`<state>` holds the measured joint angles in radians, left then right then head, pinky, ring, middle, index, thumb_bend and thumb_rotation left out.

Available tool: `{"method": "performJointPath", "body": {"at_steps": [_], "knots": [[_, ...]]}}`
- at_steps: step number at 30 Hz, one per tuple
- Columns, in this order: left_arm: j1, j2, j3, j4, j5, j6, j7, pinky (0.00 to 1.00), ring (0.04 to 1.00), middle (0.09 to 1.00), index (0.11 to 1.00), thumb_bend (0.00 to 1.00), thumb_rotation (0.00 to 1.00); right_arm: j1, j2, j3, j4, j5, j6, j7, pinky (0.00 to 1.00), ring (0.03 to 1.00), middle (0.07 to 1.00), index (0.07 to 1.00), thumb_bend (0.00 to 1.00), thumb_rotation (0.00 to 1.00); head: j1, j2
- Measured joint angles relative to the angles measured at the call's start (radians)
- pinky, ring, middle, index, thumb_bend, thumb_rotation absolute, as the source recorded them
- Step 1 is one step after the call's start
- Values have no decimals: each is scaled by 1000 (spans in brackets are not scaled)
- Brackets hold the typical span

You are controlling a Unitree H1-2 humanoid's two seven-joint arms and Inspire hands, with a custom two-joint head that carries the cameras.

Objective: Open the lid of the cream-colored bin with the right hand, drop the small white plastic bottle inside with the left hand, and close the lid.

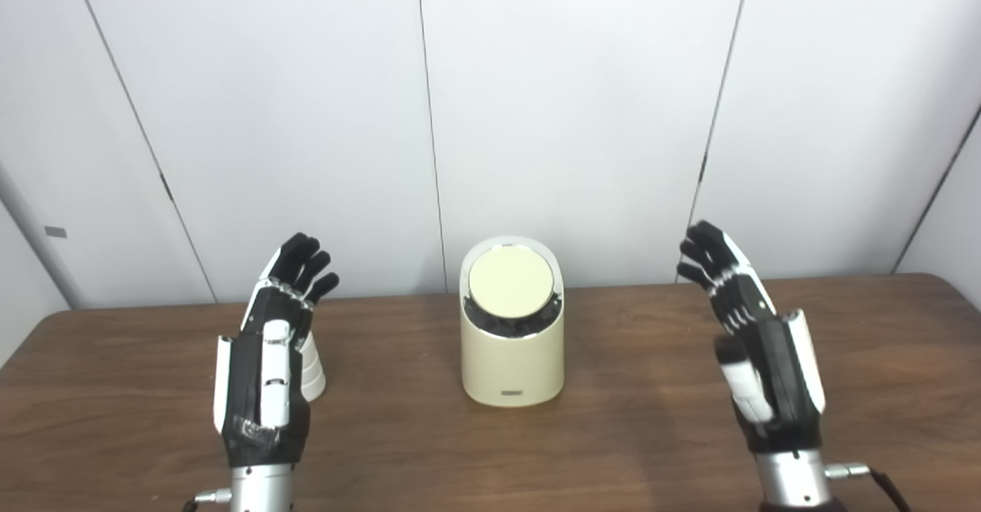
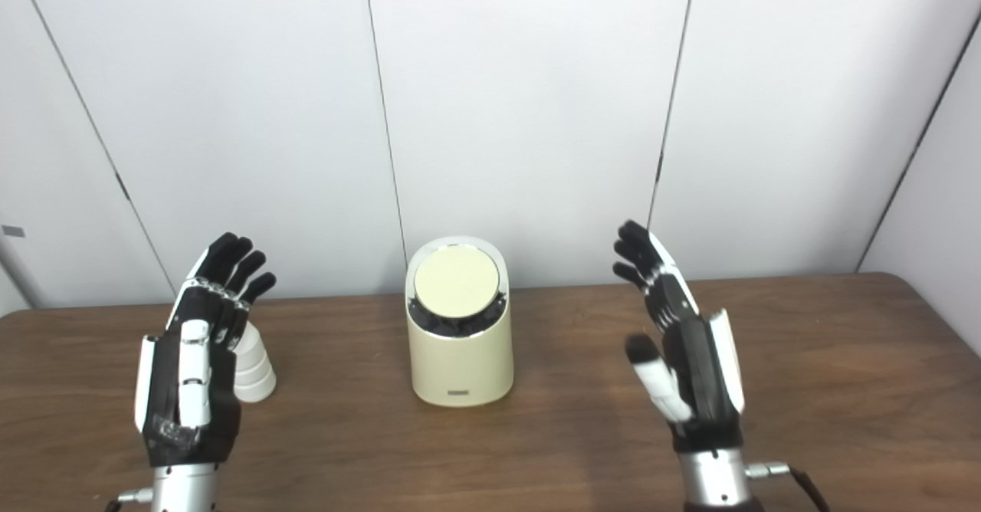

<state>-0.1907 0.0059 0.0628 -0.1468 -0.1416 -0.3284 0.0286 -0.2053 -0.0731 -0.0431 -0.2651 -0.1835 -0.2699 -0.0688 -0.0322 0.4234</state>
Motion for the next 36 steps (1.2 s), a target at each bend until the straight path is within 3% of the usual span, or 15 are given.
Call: {"method": "performJointPath", "body": {"at_steps": [5,9,14,21,24,29,36], "knots": [[-1,-7,3,0,16,0,2,821,871,887,881,298,833,-67,2,10,-48,-110,85,1,736,870,899,880,628,827,5,-5],[-1,-12,5,0,20,0,6,817,870,886,878,297,832,-114,5,24,-48,-196,166,3,749,879,900,885,678,716,5,-6],[-2,-12,6,0,29,0,7,808,866,883,877,295,828,-170,5,33,-25,-228,235,9,800,911,918,905,733,553,5,-6],[-2,-12,9,0,42,0,8,795,858,873,869,296,811,-231,4,66,41,-343,299,-7,729,869,897,894,863,525,6,-5],[-2,-17,10,0,43,1,11,793,853,869,867,289,804,-266,0,81,68,-379,328,-8,603,849,920,905,936,493,9,-5],[-2,-24,10,0,54,4,13,785,848,865,862,283,801,-301,2,94,109,-382,363,-9,530,826,938,910,972,433,12,-3],[-3,-29,10,0,61,4,14,786,852,867,863,282,797,-308,1,150,165,-480,403,-16,685,856,910,897,942,420,14,-5]]}}
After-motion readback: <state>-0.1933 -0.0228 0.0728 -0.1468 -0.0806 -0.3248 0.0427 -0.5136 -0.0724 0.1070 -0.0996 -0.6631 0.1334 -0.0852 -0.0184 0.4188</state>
